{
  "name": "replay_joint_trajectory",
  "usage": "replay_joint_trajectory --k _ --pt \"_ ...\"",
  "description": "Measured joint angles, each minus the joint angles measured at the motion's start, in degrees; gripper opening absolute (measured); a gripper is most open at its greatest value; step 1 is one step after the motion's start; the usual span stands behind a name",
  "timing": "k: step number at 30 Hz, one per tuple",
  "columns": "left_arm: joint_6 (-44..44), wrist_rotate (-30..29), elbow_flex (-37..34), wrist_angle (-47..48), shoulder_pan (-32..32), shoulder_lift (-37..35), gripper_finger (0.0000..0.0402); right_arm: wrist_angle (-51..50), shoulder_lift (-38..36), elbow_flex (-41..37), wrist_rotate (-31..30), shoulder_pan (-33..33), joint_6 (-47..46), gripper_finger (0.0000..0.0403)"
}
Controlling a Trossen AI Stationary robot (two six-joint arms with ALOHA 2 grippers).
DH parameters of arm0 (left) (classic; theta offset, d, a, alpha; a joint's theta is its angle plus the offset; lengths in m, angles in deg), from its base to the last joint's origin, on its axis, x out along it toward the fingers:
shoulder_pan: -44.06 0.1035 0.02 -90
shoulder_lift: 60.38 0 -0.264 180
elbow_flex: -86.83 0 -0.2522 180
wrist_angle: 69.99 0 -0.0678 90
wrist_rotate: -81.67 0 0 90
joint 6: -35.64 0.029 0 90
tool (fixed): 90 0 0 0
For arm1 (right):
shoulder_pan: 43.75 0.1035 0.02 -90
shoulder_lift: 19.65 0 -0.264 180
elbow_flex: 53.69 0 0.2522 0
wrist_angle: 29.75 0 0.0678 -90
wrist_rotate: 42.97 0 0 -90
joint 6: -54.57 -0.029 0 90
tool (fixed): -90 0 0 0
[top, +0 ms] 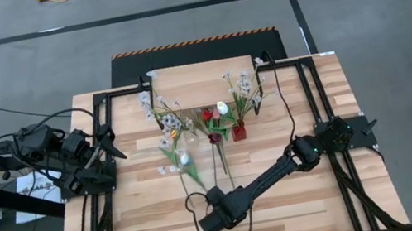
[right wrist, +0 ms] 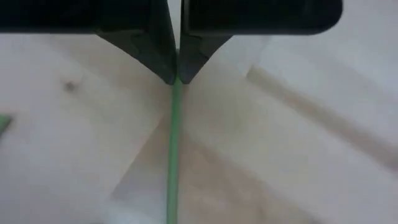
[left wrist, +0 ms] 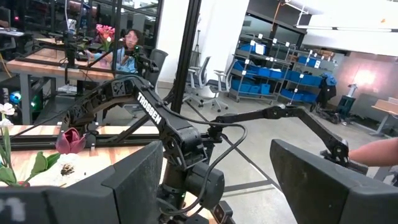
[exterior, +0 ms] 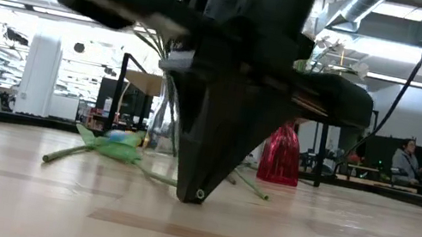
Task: Pick and place flowers into a vace then onto a shelf
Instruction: Put the blue flower into the transparent vase
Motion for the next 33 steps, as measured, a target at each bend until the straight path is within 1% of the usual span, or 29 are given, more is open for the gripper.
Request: replay_joint_trajectory --k 2,5,14,16,18,21,26,30,33 --pt "-0.8 0.04 0.0 0.0 -0.01 0.0 0.0286 0.5 -0.72 -0.08 2.08 0.76 1.53 0.0002" --pt "-1.42 1.18 0.0 -0.02 0.0 0.0 0.0286 2.94 -2.41 -0.1 2.71 2.56 6.76 0.0001" --pt "-1.18 1.52 0.0 -0.3 0.0 0.0 0.0286 11.33 -8.13 -0.01 -0.04 4.96 16.24 0.0001" --pt "-1.18 1.51 0.0 -0.81 0.0 0.0 0.0286 12.98 -9.61 0.01 -1.56 5.4 18.27 0.0001" --pt "-1.11 1.51 0.0 -1.25 0.0 0.0 0.0286 15.1 -10.9 0.01 -4.6 5.44 20.61 0.0001" --pt "-1.11 1.53 0.0 -2.75 0.0 0.0 0.0286 18.72 -12.92 0.01 -11.13 5.22 24.78 0.0" --pt "-1.07 1.51 0.0 -4.0 0.0 0.0 0.0286 26.58 -16.09 0.16 -18.94 4.3 35.82 0.0" --pt "-1.45 1.49 0.0 -5.15 0.0 0.0 0.0286 29.83 -18.17 0.16 -22.18 3.14 44.66 0.0" --pt "-2.19 1.49 0.0 -6.58 0.0 0.0 0.0286 30.46 -19.77 0.16 -22.6 1.78 50.1 0.0"
